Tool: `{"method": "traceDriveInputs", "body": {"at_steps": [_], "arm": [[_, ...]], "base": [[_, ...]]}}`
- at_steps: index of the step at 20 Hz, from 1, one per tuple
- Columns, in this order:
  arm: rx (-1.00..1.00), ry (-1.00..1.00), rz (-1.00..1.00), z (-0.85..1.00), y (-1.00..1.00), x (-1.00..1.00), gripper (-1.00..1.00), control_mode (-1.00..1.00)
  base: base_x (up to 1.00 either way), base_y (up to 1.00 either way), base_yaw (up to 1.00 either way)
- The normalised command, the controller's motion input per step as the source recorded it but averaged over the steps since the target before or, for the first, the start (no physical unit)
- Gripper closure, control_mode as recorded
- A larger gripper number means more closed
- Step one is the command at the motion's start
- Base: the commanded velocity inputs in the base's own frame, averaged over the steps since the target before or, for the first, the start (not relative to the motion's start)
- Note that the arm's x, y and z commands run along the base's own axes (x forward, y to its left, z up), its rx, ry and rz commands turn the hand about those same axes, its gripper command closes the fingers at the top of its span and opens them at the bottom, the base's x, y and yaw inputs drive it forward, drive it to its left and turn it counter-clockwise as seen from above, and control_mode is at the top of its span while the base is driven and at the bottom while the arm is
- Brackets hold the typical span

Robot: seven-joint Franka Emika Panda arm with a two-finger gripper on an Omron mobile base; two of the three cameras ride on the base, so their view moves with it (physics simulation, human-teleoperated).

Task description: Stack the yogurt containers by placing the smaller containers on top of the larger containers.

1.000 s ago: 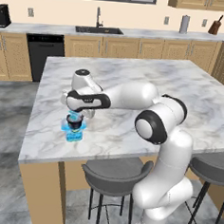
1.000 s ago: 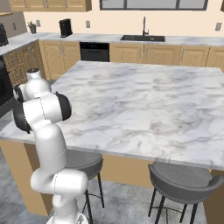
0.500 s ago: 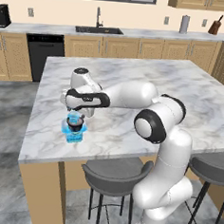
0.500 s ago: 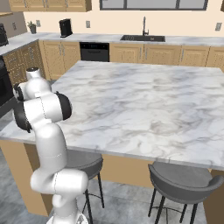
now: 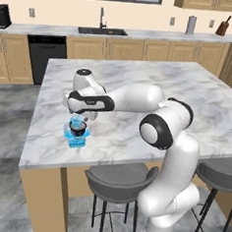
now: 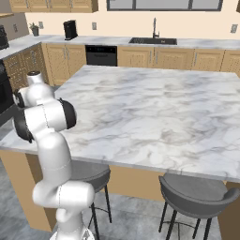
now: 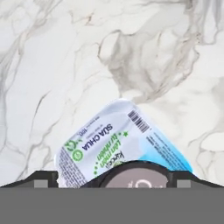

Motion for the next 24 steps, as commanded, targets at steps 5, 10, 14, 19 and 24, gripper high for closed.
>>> {"method": "traceDriveInputs", "body": {"at_steps": [5,10,14,19,24], "arm": [[0.0,-0.12,0.0,0.36,-0.09,-0.25,-1.0,-1.0],[0.01,-0.12,0.0,0.38,-0.48,-0.3,-1.0,-1.0],[0.05,-0.1,0.0,0.28,-0.86,-0.39,-1.0,-1.0],[0.09,-0.08,0.0,0.23,-0.94,-0.55,-1.0,-1.0],[0.1,-0.09,0.0,0.27,-0.93,-0.77,-1.0,-1.0]], "base": [[0.0,0.0,0.0],[0.0,0.0,0.0],[0.0,0.0,0.0],[0.0,0.0,0.0],[0.0,0.0,0.0]]}}
